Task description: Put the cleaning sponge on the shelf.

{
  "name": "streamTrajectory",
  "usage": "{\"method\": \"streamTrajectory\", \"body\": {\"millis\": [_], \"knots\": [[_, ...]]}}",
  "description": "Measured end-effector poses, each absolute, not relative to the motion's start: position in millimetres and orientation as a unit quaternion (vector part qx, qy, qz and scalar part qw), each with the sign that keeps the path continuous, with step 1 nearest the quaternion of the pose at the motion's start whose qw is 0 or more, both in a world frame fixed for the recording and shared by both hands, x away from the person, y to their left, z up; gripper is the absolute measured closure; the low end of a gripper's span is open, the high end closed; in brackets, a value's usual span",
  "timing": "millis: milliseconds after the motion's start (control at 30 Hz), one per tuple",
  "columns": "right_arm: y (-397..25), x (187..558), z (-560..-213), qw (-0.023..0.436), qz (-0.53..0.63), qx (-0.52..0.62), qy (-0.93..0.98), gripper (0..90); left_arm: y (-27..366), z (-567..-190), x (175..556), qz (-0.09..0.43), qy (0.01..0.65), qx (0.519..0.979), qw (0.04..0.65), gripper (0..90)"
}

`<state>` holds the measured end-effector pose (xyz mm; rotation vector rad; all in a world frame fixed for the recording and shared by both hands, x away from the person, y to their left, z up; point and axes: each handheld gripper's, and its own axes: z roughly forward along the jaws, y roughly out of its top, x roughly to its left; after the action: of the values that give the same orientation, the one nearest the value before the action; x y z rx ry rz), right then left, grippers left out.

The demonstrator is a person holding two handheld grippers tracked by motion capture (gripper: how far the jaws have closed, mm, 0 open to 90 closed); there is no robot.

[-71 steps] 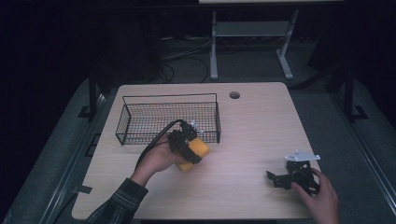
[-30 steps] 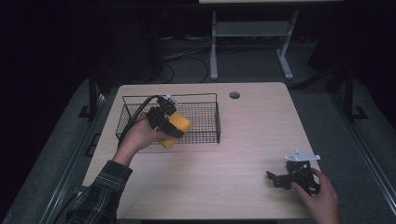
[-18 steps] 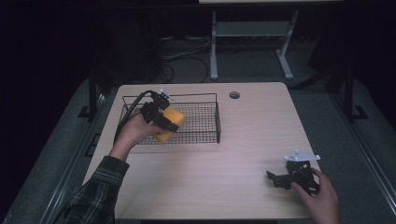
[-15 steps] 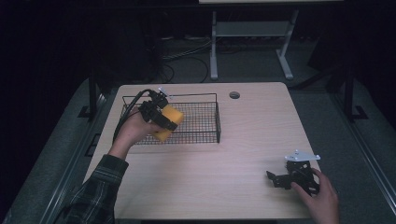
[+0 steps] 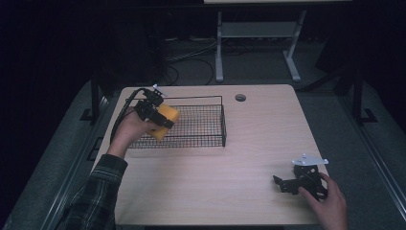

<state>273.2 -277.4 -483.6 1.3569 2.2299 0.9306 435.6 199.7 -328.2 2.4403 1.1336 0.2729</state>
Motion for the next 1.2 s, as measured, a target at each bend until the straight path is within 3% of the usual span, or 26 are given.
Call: {"method": "streamTrajectory", "body": {"millis": [1200], "knots": [[-277, 273, -484, 0.184, 0.331, 0.481, 0.791, 0.2, 265, -353, 468, 0.127, 0.465, 0.849, 0.216, 21.5]]}}
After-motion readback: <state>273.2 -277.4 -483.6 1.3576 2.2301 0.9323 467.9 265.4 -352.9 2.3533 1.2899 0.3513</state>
